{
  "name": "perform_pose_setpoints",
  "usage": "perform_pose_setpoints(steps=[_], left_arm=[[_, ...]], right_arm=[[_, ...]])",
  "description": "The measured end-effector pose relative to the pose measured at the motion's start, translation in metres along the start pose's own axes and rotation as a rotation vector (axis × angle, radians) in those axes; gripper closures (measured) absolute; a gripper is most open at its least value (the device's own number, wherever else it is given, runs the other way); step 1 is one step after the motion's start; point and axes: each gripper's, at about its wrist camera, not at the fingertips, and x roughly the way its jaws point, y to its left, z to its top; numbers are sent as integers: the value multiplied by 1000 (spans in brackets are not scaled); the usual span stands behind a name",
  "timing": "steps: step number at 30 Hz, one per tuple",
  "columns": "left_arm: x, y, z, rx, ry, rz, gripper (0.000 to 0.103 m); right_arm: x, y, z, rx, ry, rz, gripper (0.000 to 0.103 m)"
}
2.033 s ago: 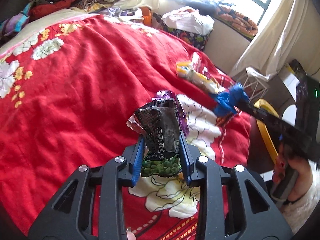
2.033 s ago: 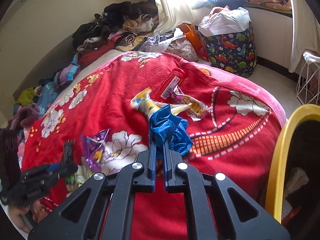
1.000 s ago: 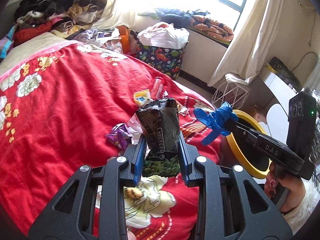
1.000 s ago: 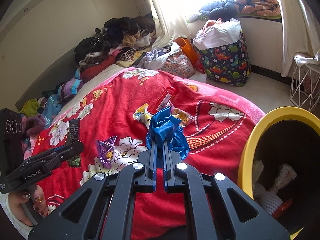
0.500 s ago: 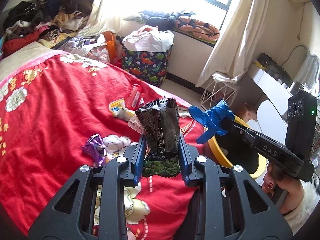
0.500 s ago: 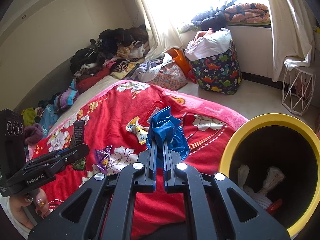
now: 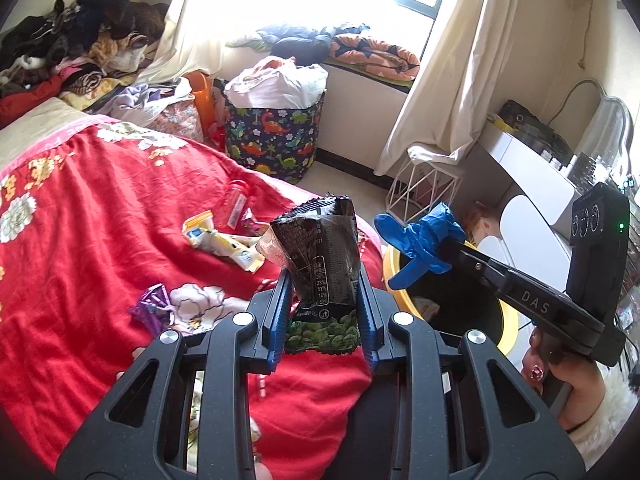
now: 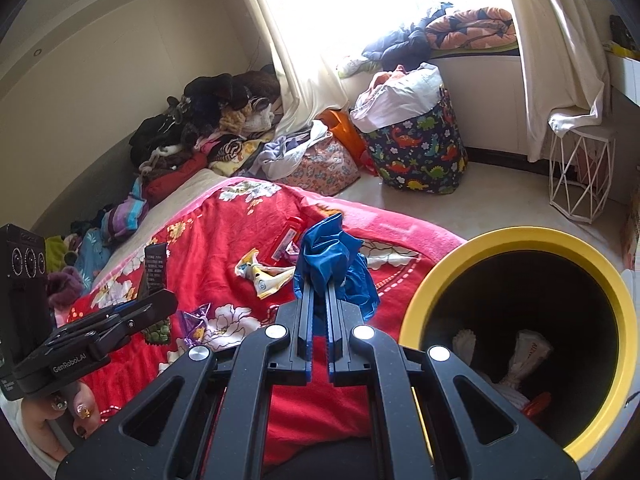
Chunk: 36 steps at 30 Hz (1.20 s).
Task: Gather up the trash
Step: 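Carry the snack bag with the left tool while the right tool carries the blue bag over the bin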
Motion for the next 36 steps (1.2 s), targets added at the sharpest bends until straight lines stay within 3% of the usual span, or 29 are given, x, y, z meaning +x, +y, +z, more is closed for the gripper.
perform_pose_setpoints(steps=[36], left_arm=[[20,-60,2,89,13,-94,80]], right_arm=[[-40,-71,-6,152,-75,-115,98]])
